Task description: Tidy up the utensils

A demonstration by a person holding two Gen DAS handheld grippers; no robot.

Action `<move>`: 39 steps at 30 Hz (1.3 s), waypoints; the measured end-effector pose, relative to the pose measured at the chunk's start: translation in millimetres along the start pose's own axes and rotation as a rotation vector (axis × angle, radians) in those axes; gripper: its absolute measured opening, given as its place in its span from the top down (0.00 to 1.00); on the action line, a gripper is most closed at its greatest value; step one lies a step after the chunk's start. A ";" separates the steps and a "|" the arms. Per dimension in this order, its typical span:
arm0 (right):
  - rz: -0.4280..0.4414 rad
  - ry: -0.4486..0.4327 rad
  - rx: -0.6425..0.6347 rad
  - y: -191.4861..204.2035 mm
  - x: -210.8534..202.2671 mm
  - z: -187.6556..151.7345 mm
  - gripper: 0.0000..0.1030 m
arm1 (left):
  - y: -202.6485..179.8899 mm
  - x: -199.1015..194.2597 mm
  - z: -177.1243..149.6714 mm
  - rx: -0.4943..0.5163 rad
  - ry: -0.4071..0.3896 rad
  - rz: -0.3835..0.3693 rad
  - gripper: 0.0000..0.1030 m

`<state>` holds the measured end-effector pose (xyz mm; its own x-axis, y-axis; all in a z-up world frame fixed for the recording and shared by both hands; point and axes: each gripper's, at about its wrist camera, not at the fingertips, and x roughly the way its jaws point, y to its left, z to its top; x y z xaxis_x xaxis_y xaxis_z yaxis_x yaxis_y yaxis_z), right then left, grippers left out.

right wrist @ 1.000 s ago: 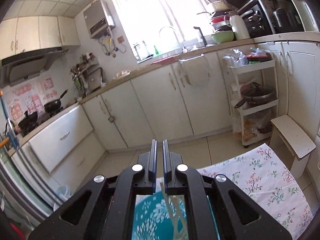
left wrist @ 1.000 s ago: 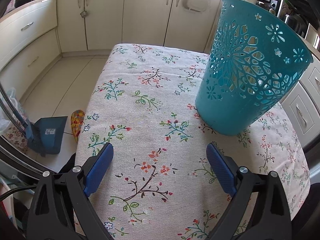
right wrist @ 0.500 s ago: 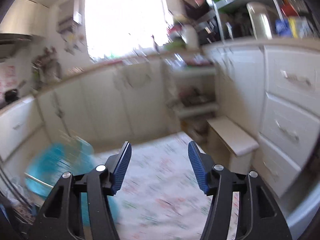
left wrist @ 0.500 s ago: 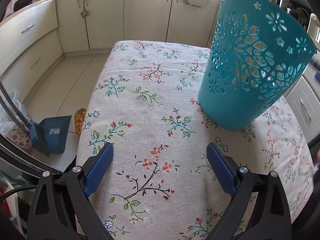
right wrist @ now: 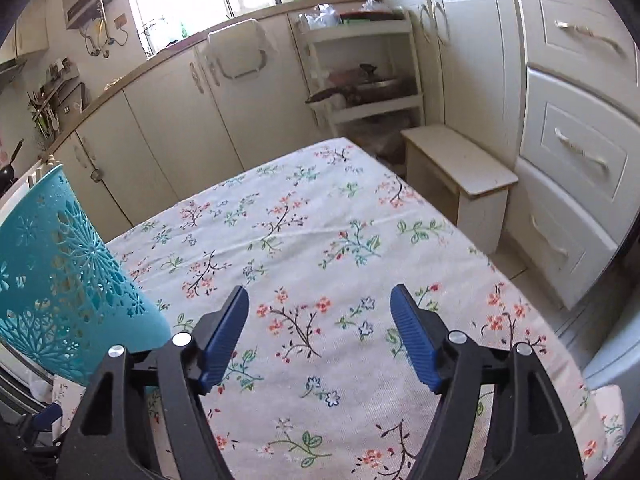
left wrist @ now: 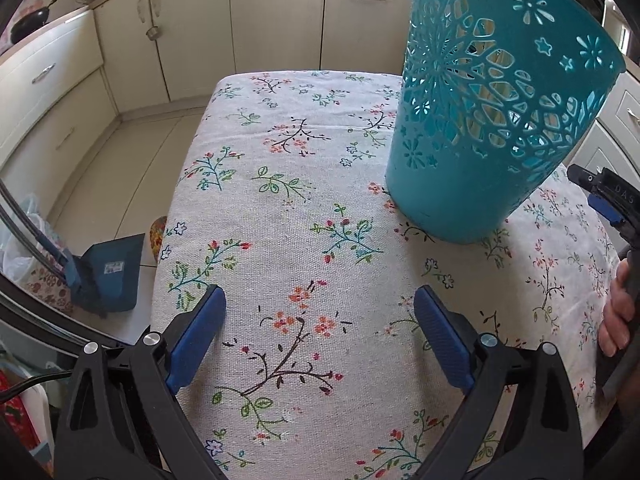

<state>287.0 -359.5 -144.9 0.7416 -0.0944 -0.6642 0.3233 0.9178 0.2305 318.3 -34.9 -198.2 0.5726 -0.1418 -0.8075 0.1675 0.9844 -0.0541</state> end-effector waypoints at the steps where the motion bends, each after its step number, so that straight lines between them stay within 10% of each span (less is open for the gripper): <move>1: -0.001 0.002 -0.005 1.6 0.5 0.8 0.31 | -0.4 -0.3 -0.2 0.001 0.001 0.002 0.11; 11: 0.015 0.031 -0.070 17.3 -21.9 -19.5 0.31 | 7.9 -14.2 -7.0 -0.029 -0.002 0.075 0.10; 21: 0.248 -0.077 -0.170 69.9 -161.6 -43.7 0.21 | -2.1 -132.6 -26.9 0.013 -0.163 0.138 0.08; 39: 0.269 -0.205 -0.251 93.1 -282.4 -59.2 0.15 | -33.0 -286.7 -53.5 -0.020 -0.332 0.159 0.07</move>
<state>72.9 -224.5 22.1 0.8899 0.1096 -0.4428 -0.0320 0.9833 0.1791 105.7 -21.2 3.7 0.8199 -0.0099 -0.5725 0.0420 0.9982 0.0429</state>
